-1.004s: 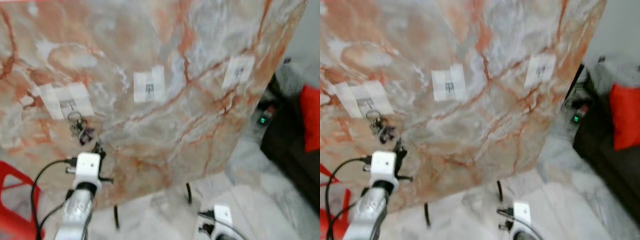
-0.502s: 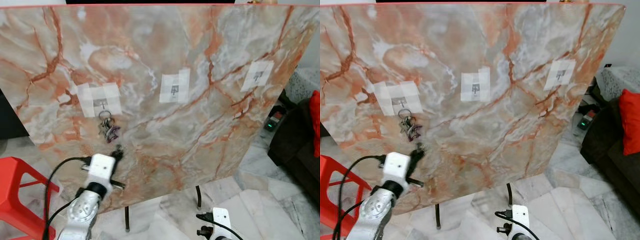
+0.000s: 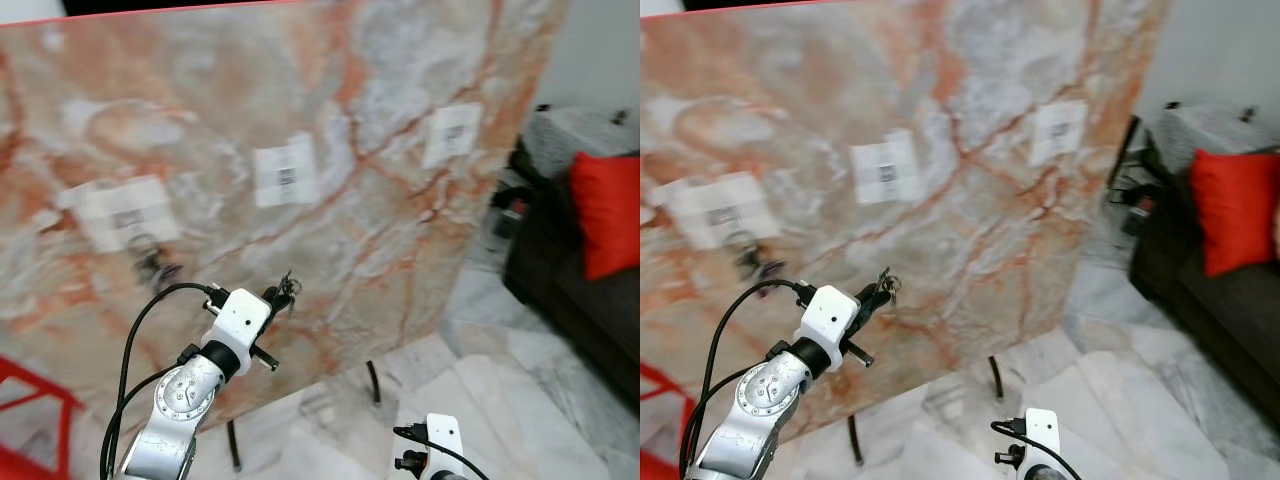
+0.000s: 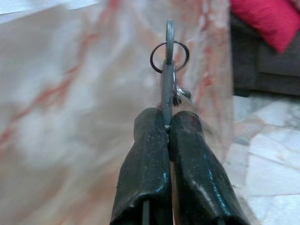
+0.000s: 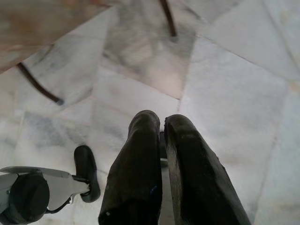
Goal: Hang keys on a hook
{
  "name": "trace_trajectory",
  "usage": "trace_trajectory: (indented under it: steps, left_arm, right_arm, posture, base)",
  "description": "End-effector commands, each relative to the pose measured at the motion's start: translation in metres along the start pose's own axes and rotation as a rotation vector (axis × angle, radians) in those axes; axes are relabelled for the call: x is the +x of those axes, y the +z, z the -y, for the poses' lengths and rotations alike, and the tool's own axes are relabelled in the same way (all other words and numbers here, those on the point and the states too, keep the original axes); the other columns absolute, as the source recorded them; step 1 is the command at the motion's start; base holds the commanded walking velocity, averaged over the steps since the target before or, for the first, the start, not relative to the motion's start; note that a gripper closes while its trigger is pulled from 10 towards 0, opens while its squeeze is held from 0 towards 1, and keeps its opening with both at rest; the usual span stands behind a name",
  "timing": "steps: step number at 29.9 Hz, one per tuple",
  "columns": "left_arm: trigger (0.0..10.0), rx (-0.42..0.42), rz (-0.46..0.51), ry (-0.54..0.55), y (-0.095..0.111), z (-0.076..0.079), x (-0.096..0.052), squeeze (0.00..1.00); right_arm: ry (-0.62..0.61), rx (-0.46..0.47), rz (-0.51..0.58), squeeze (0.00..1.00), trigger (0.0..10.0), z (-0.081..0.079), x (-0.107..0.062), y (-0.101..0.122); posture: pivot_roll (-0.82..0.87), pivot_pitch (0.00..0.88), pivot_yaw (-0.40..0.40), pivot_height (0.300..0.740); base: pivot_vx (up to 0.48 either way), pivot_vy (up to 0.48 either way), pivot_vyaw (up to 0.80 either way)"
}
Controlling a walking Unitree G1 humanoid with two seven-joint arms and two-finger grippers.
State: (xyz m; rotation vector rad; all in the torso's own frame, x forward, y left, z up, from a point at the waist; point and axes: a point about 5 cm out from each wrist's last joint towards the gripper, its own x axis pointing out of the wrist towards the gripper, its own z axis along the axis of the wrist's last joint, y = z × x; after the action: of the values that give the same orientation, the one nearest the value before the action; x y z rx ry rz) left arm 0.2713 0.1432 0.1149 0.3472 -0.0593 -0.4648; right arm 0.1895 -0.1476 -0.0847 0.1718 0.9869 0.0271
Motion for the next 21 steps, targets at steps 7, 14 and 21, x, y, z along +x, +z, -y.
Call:
trace_trajectory:
  steps: [7, 14, 21]
  left_arm:
    - [10.0, 0.016, 0.01, 0.015, 0.0046, -0.0038, -0.0021, 0.0]
    - [10.0, 0.023, 0.017, 0.026, 0.0064, -0.0059, -0.0001, 0.0]
    - [10.0, 0.03, 0.027, 0.05, 0.0086, -0.0094, 0.0012, 0.0]
  right_arm:
    - [-0.002, 0.004, -0.005, 0.0, 10.0, 0.0008, -0.0001, -0.0005]
    - [-0.005, 0.003, -0.001, 0.0, 10.0, 0.0016, -0.0003, -0.0003]
    - [-0.011, 0.006, 0.007, 0.0, 10.0, 0.0026, -0.0003, 0.0008]
  posture:
    - [0.1, 0.0, -0.051, 0.74]
    - [0.1, 0.0, -0.051, 0.74]
    - [0.1, 0.0, -0.055, 0.74]
  base:
    - [0.0, 0.0, -0.76]
    - [0.0, 0.0, -0.64]
    - [0.0, 0.0, 0.0]
